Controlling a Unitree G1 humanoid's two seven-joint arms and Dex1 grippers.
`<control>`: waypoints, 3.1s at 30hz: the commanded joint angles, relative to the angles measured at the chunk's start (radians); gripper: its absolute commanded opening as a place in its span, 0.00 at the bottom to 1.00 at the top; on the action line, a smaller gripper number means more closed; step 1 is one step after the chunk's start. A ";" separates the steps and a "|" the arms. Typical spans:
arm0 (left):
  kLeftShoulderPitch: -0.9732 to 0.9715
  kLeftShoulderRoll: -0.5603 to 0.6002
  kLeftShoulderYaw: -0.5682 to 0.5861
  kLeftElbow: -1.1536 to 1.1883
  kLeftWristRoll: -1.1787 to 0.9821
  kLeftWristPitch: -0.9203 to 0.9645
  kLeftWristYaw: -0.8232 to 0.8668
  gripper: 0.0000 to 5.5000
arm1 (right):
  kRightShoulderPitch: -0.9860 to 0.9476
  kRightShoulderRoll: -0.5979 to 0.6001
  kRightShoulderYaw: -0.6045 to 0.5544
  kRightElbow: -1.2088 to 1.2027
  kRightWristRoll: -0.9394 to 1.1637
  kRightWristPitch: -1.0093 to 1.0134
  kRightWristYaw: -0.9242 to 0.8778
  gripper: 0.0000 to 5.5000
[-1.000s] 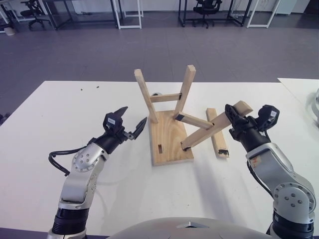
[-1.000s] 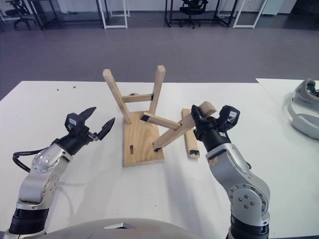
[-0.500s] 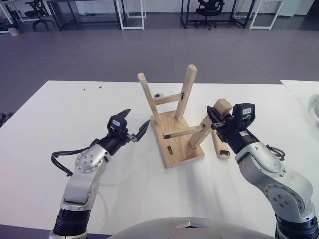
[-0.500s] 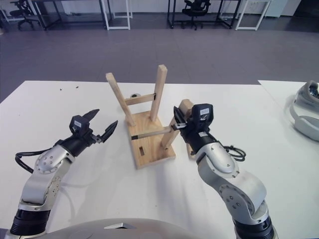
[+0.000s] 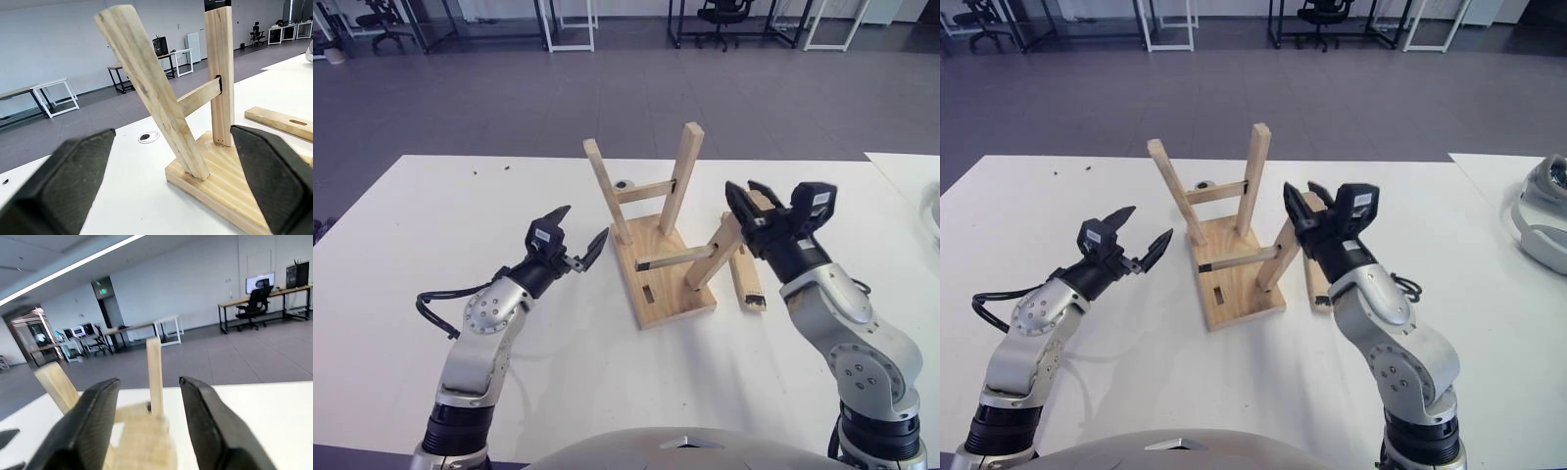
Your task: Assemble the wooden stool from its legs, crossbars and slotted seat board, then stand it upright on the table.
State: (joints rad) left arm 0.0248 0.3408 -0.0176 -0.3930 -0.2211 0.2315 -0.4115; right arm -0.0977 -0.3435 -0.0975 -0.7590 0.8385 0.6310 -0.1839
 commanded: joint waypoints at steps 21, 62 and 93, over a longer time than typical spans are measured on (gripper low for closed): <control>-0.051 -0.037 -0.010 0.102 0.029 -0.049 0.016 0.79 | 0.103 -0.132 0.135 0.552 -0.298 0.177 0.210 0.68; -0.926 -0.208 0.384 0.273 -1.277 0.481 0.325 0.68 | -0.447 -0.201 0.105 0.307 -0.464 -0.370 0.756 0.38; -0.193 0.093 0.500 -0.167 -1.170 0.460 0.394 0.18 | -0.085 -0.236 0.011 0.532 -0.468 0.038 0.598 0.61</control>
State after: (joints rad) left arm -0.2485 0.4448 0.5286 -0.5227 -1.4643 0.6946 -0.0223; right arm -0.2603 -0.5865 -0.1729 -0.2701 0.4268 0.7294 0.3854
